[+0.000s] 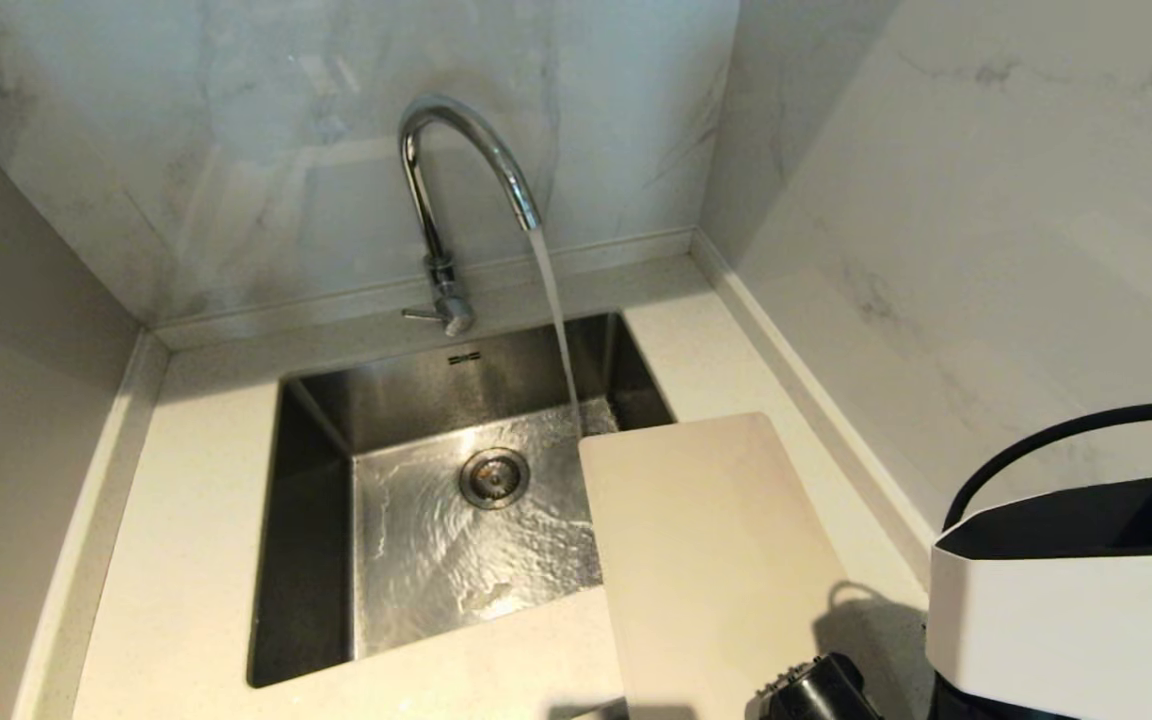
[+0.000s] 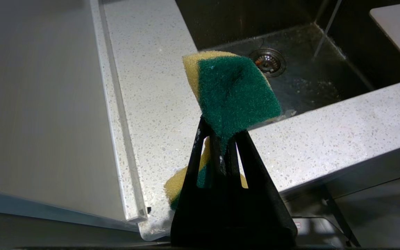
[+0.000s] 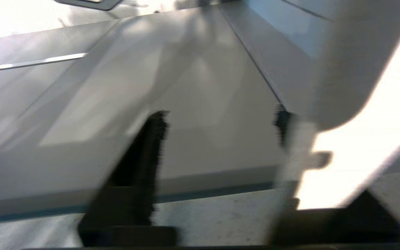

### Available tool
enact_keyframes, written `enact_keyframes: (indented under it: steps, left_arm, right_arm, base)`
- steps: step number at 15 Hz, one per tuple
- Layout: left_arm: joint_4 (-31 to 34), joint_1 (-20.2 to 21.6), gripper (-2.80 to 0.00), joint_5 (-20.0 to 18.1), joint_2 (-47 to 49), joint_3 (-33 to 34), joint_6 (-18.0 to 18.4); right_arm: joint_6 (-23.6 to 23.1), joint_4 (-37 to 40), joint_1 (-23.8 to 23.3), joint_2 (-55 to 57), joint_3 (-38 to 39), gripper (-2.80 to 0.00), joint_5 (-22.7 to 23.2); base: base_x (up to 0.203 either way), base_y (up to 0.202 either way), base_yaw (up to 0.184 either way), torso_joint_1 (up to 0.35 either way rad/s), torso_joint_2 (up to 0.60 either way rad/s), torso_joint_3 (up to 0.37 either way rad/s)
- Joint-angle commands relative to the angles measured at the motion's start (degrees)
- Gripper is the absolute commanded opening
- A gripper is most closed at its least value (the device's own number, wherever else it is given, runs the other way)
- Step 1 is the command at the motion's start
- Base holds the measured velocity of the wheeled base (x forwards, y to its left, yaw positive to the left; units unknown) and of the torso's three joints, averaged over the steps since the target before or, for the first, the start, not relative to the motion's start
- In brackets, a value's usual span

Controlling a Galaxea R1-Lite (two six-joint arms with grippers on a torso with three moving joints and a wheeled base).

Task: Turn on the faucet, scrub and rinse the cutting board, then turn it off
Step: Pick up the cutting board

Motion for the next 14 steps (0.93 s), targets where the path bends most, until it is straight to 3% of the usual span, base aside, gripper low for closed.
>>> enact_keyframes:
  steps: [1, 14]
  left_arm:
    - [0.03, 0.03, -2.80, 0.01, 0.04, 0.00, -0.02]
    - [0.10, 0.03, -2.80, 0.01, 0.04, 0.00, -0.02]
  right_arm:
    - [-0.44, -0.12, 0.07, 1.05, 0.51, -2.80, 0.01]
    - [-0.44, -0.35, 0.44, -1.10, 2.02, -2.80, -0.27]
  base:
    - [0.000, 0.000, 0.000, 0.000, 0.00, 0.000]
    - [0.000, 0.000, 0.000, 0.000, 0.00, 0.000]
